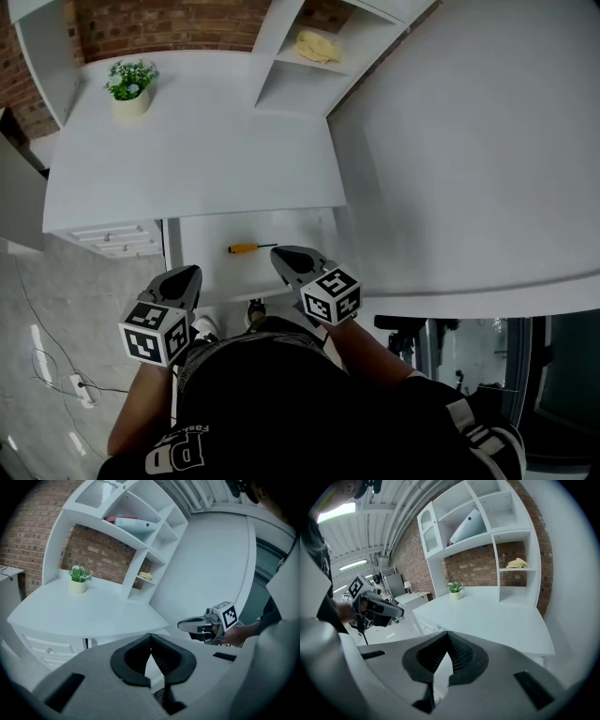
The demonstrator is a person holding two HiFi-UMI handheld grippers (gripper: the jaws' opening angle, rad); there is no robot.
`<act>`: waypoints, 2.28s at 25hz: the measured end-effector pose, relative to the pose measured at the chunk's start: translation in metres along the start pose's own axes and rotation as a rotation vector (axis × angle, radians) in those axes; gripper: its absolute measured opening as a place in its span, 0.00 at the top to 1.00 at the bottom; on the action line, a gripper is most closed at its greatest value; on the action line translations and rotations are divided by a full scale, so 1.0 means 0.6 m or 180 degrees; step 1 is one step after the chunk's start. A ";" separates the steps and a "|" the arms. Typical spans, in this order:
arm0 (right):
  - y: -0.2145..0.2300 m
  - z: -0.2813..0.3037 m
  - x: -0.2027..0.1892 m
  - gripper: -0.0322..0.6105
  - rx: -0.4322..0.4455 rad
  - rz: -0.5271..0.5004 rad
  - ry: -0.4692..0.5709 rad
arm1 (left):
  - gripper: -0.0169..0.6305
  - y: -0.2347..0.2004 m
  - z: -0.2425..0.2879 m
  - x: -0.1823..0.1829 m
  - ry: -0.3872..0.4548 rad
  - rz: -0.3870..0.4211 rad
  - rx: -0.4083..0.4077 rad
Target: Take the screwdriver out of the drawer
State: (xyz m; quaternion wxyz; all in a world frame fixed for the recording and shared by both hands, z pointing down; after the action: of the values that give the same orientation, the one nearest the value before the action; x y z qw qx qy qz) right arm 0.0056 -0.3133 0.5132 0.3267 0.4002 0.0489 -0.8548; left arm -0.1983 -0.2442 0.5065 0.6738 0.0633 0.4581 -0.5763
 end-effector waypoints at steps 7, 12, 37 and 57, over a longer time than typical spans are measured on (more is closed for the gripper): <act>0.044 0.046 -0.023 0.94 0.0099 -0.0242 -0.0275 | 0.95 -0.008 0.029 -0.014 -0.0097 -0.0179 0.0205; 0.075 0.090 -0.039 0.94 0.0152 -0.0446 -0.0475 | 0.95 -0.013 0.054 -0.017 -0.0163 -0.0234 0.0280; 0.129 0.252 -0.163 0.94 0.0282 -0.1831 -0.1540 | 0.95 -0.051 0.072 -0.072 -0.0375 -0.0657 0.0718; 0.146 0.359 -0.243 0.86 0.0460 -0.2737 -0.2188 | 0.95 -0.059 0.058 -0.098 -0.0373 -0.0929 0.0912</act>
State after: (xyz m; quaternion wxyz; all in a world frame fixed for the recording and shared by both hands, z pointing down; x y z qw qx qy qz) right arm -0.0146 -0.3801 0.7787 -0.0827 0.0637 0.0397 -0.9937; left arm -0.2041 -0.2352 0.5827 0.5928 0.0580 0.3359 -0.7297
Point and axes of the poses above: the fingertips, and each gripper's own axes: z forward along the fingers, y to its right, x out of its top, the point moved 5 cm from there along -z, backward along the fingers, and after that the axes turned 9 degrees about -y, right-handed, at the moved point
